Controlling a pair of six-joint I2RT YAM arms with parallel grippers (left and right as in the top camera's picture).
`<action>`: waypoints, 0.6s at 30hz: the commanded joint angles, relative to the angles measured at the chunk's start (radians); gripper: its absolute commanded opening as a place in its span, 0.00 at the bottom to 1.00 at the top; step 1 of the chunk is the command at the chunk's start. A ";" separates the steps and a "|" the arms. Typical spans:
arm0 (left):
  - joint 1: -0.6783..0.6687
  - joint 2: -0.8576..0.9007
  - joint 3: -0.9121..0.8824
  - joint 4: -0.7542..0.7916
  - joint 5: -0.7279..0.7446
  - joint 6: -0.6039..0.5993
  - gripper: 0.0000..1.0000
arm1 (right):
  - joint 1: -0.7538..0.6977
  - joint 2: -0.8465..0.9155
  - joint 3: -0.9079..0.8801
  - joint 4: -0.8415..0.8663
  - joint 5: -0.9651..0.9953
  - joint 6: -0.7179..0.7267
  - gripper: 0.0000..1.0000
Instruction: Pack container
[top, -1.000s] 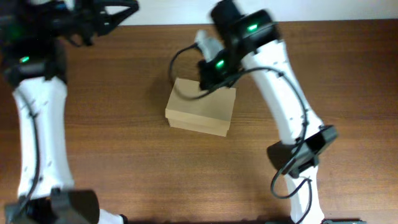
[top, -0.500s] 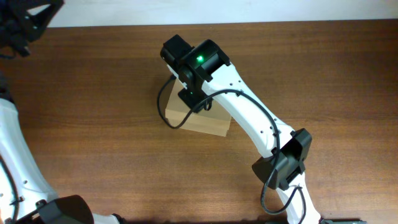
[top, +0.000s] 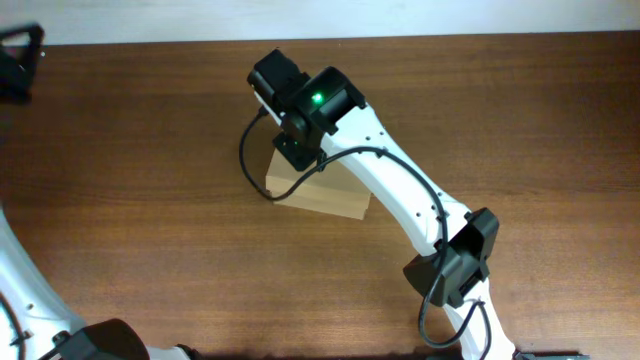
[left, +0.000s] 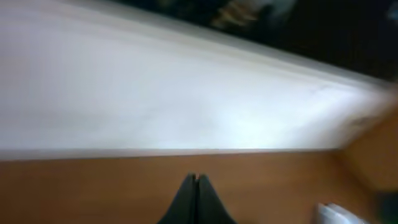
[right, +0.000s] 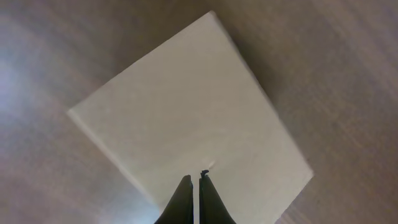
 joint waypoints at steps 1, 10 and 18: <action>-0.065 -0.058 0.000 -0.132 -0.448 0.316 0.02 | 0.024 -0.027 0.000 -0.020 -0.021 -0.002 0.04; -0.245 -0.112 0.000 -0.481 -0.770 0.370 0.02 | 0.035 -0.027 0.000 -0.121 -0.021 -0.002 0.04; -0.355 -0.153 0.000 -0.553 -0.816 0.371 0.02 | 0.029 -0.026 -0.003 -0.112 -0.009 -0.037 0.04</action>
